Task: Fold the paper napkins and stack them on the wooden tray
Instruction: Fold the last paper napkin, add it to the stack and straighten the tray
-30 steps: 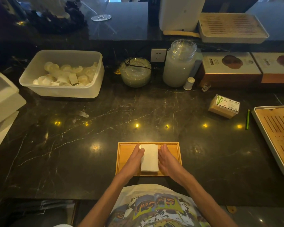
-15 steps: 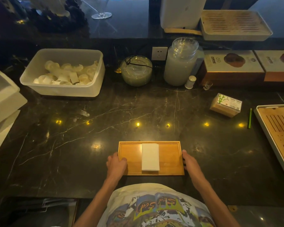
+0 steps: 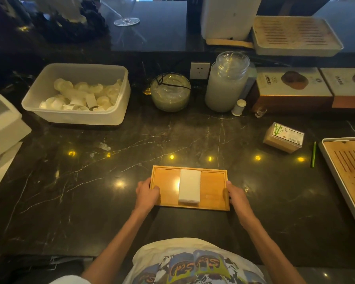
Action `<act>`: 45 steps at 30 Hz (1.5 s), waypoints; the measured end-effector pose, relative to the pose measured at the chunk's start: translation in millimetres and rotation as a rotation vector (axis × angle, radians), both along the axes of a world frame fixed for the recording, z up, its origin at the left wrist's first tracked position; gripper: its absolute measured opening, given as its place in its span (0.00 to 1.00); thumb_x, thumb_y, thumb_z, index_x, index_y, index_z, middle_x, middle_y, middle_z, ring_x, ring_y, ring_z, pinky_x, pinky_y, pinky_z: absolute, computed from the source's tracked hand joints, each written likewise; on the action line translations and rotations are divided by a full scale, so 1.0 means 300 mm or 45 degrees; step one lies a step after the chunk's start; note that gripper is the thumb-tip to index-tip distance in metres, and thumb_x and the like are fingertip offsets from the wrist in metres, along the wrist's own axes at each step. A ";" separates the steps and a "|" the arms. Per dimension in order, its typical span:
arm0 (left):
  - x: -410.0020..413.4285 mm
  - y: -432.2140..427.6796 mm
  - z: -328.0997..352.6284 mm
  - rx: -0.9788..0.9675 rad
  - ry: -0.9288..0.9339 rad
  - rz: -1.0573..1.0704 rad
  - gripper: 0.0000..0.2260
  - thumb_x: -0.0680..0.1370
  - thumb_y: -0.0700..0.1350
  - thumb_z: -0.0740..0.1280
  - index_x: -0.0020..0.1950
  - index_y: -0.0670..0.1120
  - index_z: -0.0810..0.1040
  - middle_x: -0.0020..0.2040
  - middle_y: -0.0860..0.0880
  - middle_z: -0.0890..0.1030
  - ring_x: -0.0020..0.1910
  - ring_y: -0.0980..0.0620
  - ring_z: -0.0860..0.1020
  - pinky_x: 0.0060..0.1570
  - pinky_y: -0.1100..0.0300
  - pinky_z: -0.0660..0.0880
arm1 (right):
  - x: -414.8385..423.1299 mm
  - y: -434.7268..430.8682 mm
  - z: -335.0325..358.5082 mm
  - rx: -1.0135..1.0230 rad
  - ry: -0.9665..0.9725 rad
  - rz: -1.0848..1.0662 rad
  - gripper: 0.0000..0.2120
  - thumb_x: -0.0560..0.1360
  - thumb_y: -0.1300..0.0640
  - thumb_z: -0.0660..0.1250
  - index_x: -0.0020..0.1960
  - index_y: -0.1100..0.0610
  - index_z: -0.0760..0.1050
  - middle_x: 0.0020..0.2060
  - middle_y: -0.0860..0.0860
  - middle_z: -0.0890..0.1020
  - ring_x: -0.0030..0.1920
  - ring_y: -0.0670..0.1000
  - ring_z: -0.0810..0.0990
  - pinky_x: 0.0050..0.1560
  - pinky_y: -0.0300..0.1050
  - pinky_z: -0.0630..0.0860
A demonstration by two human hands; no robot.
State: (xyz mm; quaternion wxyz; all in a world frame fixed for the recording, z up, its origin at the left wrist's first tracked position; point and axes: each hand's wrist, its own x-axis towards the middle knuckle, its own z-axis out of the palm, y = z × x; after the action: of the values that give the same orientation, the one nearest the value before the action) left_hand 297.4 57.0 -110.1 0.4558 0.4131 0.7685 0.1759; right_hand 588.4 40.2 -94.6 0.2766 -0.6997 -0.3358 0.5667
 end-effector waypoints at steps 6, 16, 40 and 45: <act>0.034 -0.150 0.015 0.287 0.321 -0.360 0.27 0.79 0.41 0.66 0.77 0.48 0.62 0.77 0.45 0.60 0.77 0.43 0.58 0.77 0.43 0.59 | 0.001 -0.099 -0.018 0.224 -0.588 0.417 0.22 0.83 0.47 0.58 0.77 0.47 0.64 0.72 0.44 0.66 0.72 0.47 0.64 0.70 0.46 0.62; 0.120 -0.223 -0.096 0.089 0.697 -0.823 0.32 0.83 0.56 0.51 0.77 0.55 0.31 0.80 0.47 0.31 0.77 0.45 0.28 0.70 0.47 0.22 | -0.050 -0.117 -0.092 0.185 -1.085 1.095 0.32 0.83 0.41 0.53 0.81 0.48 0.44 0.81 0.48 0.43 0.77 0.54 0.31 0.74 0.51 0.36; 0.074 0.483 -0.130 0.214 0.867 -0.924 0.34 0.81 0.65 0.49 0.82 0.52 0.40 0.82 0.44 0.37 0.81 0.42 0.37 0.78 0.38 0.38 | -0.097 0.537 -0.178 0.316 -1.104 0.947 0.33 0.82 0.41 0.55 0.81 0.47 0.46 0.81 0.48 0.46 0.78 0.55 0.34 0.76 0.61 0.44; 0.085 0.484 -0.115 0.182 0.875 -0.929 0.35 0.81 0.64 0.49 0.82 0.51 0.39 0.81 0.43 0.36 0.80 0.40 0.36 0.77 0.37 0.37 | -0.100 0.536 -0.170 0.297 -1.084 0.957 0.34 0.81 0.40 0.56 0.81 0.47 0.45 0.82 0.49 0.44 0.78 0.54 0.32 0.77 0.63 0.44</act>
State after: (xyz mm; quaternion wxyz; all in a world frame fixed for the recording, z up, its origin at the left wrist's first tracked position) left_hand 322.9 202.1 -144.7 0.1788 0.7190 0.6658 -0.0887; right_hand 558.6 201.0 -145.6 -0.0278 -0.6635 -0.7032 0.2539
